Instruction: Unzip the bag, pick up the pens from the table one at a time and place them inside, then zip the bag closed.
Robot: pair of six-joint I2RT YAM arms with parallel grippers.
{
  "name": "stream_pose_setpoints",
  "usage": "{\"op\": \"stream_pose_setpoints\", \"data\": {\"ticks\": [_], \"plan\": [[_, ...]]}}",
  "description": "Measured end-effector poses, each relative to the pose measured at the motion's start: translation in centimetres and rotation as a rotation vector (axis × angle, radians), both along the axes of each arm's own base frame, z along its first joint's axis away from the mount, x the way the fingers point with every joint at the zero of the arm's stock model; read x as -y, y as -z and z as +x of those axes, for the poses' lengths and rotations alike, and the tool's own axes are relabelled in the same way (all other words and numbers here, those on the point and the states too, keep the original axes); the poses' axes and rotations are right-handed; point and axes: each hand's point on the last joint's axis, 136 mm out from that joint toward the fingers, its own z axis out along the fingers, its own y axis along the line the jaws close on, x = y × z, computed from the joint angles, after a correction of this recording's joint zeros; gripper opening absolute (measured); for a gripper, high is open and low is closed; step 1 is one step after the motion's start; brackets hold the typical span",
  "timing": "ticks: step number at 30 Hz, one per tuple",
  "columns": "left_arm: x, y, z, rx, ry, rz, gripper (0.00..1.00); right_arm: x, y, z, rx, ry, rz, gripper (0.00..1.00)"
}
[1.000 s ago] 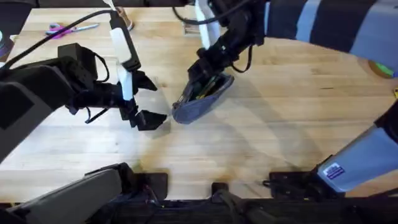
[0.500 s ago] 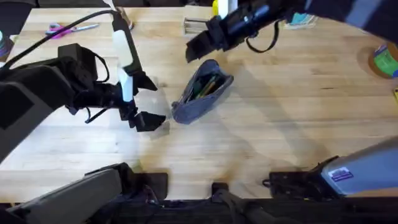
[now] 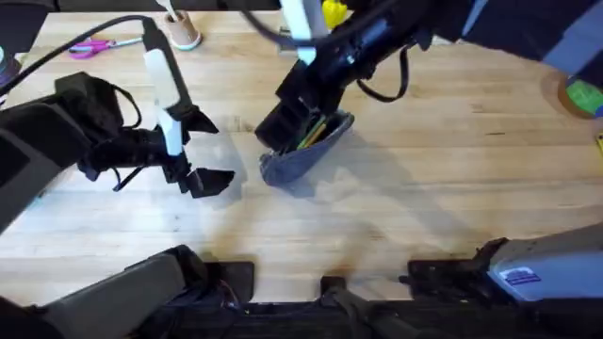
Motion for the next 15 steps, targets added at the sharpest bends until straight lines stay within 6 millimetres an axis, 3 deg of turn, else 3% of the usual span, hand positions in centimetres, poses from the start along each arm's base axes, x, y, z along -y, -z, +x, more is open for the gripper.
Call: {"op": "stream_pose_setpoints", "data": {"ticks": [6, 15], "plan": [[-0.5, -0.3, 0.2, 0.027, -0.011, -0.013, 0.993, -1.5, 1.2, -1.6, 0.025, -0.062, -0.049, 0.996], [-1.0, 0.4, -0.5, -0.013, -0.013, 0.031, 0.993, -4.0, 5.4, -3.7, -0.024, -0.148, -0.126, 0.997]]}}
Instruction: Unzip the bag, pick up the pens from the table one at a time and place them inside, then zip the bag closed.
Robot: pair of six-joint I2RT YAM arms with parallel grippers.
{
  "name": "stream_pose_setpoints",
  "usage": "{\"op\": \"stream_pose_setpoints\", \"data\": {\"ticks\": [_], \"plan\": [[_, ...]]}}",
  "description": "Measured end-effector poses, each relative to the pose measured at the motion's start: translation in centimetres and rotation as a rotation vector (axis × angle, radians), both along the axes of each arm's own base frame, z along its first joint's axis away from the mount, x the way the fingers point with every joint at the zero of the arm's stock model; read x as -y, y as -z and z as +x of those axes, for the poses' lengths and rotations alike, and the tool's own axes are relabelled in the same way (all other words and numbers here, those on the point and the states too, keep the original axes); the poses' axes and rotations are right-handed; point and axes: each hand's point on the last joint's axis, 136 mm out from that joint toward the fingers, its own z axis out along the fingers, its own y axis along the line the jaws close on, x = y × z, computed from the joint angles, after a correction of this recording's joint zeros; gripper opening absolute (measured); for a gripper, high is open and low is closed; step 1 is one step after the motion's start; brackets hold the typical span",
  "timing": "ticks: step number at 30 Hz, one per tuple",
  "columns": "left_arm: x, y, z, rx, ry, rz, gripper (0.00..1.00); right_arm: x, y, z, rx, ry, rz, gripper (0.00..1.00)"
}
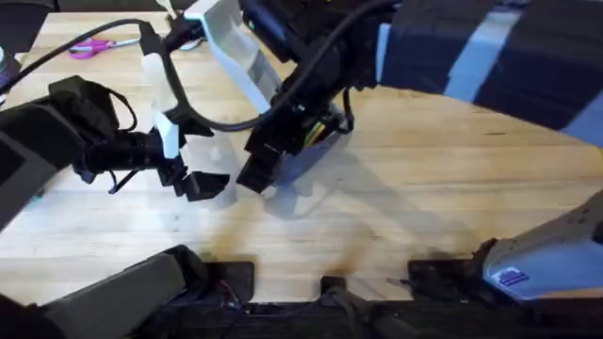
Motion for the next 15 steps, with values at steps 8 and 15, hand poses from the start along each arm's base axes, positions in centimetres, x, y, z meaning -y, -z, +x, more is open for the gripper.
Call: {"op": "stream_pose_setpoints", "data": {"ticks": [8, 15], "plan": [[-0.4, 0.7, -0.9, -0.056, -0.005, 0.037, 0.993, -1.0, 1.8, 0.6, -0.022, 0.028, -0.012, 0.997], [-0.4, 0.8, -1.1, -0.065, -0.003, 0.039, 0.993, -0.8, 3.8, 1.2, -0.030, 0.053, -0.064, 0.995]]}}
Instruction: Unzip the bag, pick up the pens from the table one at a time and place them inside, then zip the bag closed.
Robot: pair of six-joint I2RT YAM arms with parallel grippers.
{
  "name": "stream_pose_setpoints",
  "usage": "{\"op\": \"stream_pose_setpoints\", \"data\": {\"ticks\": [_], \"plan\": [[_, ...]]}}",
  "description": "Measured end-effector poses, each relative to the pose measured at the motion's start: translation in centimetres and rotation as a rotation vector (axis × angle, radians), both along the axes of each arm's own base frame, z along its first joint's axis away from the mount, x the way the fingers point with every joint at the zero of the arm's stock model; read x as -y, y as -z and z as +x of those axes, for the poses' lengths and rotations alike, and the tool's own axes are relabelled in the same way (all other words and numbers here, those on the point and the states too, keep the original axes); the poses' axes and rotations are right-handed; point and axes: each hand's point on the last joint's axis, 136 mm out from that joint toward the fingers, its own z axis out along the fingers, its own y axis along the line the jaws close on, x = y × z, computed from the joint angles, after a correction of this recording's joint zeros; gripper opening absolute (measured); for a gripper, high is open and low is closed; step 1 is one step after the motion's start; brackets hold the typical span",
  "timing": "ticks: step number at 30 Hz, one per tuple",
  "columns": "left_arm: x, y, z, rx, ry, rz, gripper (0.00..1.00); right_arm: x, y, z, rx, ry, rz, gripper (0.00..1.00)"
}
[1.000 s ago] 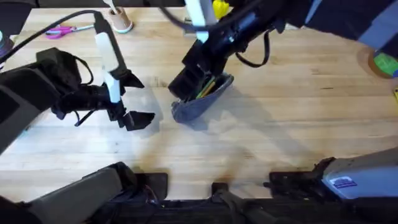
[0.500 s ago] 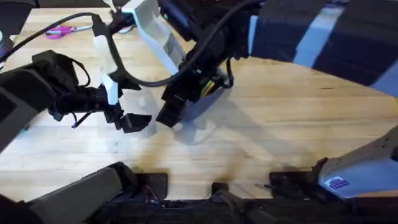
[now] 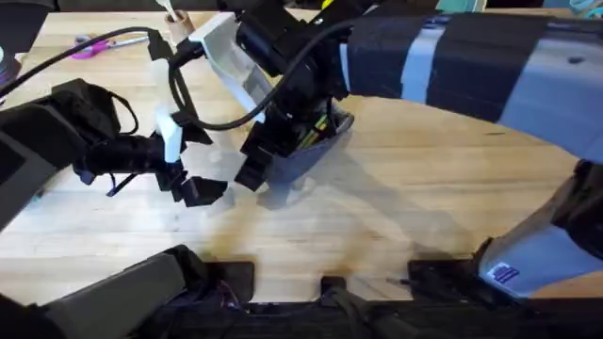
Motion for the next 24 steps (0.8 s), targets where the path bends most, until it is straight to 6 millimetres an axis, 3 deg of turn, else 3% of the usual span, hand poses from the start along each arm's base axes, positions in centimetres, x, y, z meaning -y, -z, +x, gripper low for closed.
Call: {"op": "stream_pose_setpoints", "data": {"ticks": [4, 12, 22, 24], "plan": [[0.00, 0.00, 0.00, 0.000, 0.000, 0.000, 0.993, 0.40, 0.34, 0.17, 0.008, 0.009, -0.025, 0.925], [-0.04, 0.03, -0.02, -0.001, 0.000, 0.003, 0.993, 0.85, 0.61, -0.15, 0.003, 0.008, -0.054, 0.573], [-0.04, 0.03, -0.02, -0.001, 0.000, 0.003, 0.993, 0.94, 0.67, -0.29, 0.000, 0.007, -0.061, 0.228], [-0.04, 0.04, -0.02, -0.002, 0.000, 0.003, 0.994, 0.96, 0.69, -0.25, 0.003, 0.008, -0.062, 0.109]]}}
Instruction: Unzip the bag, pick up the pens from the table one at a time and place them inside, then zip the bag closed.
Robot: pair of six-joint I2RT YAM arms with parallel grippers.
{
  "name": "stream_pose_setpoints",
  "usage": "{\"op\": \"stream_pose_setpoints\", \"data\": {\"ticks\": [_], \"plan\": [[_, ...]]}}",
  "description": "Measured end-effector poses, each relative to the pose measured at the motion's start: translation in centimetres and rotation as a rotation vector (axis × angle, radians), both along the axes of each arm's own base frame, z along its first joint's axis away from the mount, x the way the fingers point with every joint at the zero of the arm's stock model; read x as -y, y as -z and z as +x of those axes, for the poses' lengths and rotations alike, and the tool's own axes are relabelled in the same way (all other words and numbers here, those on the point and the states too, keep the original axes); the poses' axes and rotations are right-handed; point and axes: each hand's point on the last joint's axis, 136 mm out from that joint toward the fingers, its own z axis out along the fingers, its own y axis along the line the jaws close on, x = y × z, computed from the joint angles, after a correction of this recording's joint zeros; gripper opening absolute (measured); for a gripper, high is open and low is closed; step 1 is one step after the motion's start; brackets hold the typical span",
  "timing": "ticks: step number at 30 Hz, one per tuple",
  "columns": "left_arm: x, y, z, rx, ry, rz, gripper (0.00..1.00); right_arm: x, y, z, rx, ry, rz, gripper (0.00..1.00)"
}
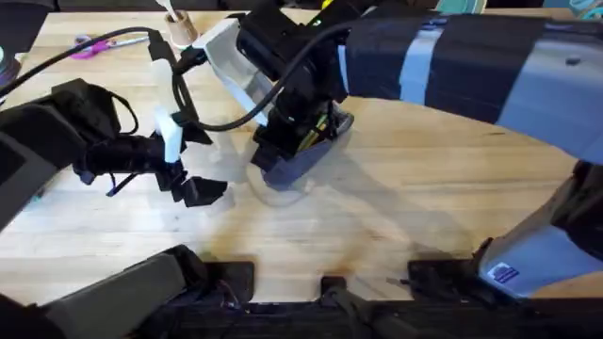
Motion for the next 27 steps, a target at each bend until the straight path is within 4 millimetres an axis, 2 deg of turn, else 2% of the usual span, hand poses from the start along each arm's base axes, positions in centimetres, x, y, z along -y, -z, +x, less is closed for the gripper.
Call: {"op": "stream_pose_setpoints", "data": {"ticks": [1, 2, 12, 21, 27], "plan": [[0.0, 0.0, 0.0, -0.001, 0.000, -0.001, 0.994, 0.0, 0.0, 0.0, 0.002, 0.001, -0.002, 0.054], [0.0, 0.0, 0.0, -0.002, 0.000, -0.001, 0.994, 0.0, 0.0, 0.1, 0.002, 0.002, -0.003, 0.044], [0.1, 0.0, -0.2, -0.009, 0.000, -0.006, 0.992, 0.1, -0.2, 0.5, 0.007, 0.010, 0.003, 0.033], [0.3, -0.2, 0.1, 0.007, 0.001, -0.019, 0.993, -0.3, -4.2, 4.5, 0.060, 0.108, 0.089, 0.030], [1.1, -1.0, 0.5, 0.040, 0.006, -0.081, 0.993, 0.0, -4.7, 5.5, 0.068, 0.134, 0.101, 0.030]]}}
